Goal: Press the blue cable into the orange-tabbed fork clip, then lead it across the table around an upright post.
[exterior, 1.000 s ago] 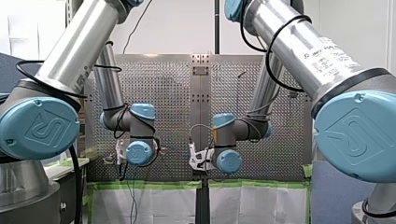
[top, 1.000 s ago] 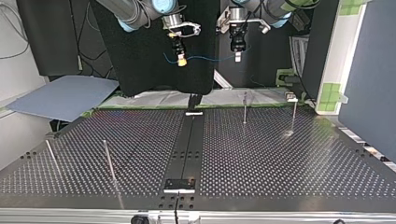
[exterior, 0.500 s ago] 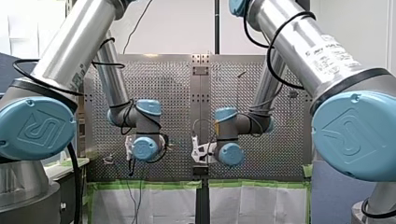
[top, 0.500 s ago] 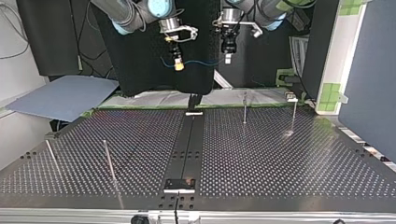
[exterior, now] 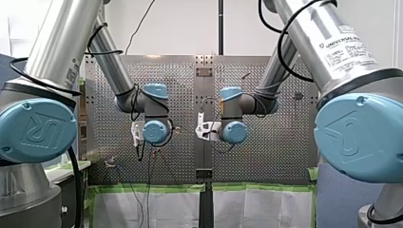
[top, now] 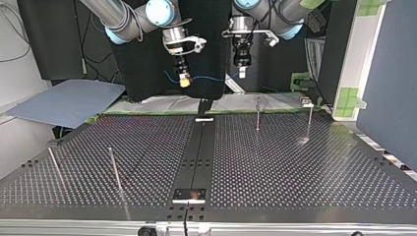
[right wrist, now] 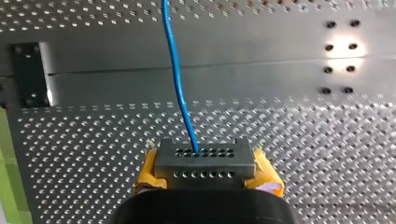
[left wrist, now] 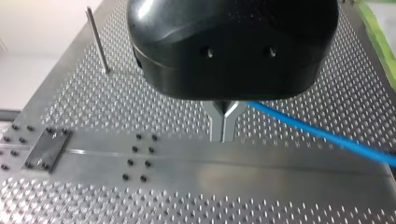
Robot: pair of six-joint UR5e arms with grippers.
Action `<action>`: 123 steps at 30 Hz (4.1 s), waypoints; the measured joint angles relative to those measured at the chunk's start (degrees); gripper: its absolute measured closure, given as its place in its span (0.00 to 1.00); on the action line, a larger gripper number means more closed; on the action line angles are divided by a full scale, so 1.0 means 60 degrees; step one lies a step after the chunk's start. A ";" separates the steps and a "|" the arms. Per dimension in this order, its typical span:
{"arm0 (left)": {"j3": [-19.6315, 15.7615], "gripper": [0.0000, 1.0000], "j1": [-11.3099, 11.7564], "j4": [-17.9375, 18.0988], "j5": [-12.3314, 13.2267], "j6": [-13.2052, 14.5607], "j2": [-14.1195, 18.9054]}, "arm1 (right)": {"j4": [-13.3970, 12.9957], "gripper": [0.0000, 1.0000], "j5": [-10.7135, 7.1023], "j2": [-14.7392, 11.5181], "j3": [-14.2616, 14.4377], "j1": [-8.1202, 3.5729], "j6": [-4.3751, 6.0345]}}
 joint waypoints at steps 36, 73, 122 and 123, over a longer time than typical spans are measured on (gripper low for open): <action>-0.1063 1.00 0.2751 0.1890 0.2561 -0.0085 -0.1540 | -0.1699 1.00 -0.0485 0.1515 -0.0245 0.0027 0.0496; 0.0254 1.00 0.4781 0.1322 0.4108 0.0330 -0.3539 | -0.0578 1.00 -0.0979 0.4486 -0.3186 0.0064 0.0584; 0.1982 1.00 0.5137 -0.0434 0.4669 -0.0252 -0.4313 | 0.0007 1.00 -0.1027 0.4531 -0.3933 -0.0573 0.0433; 0.2069 1.00 0.5159 -0.0503 0.4669 -0.0268 -0.4424 | 0.0005 1.00 -0.1027 0.4531 -0.3932 -0.0582 0.0418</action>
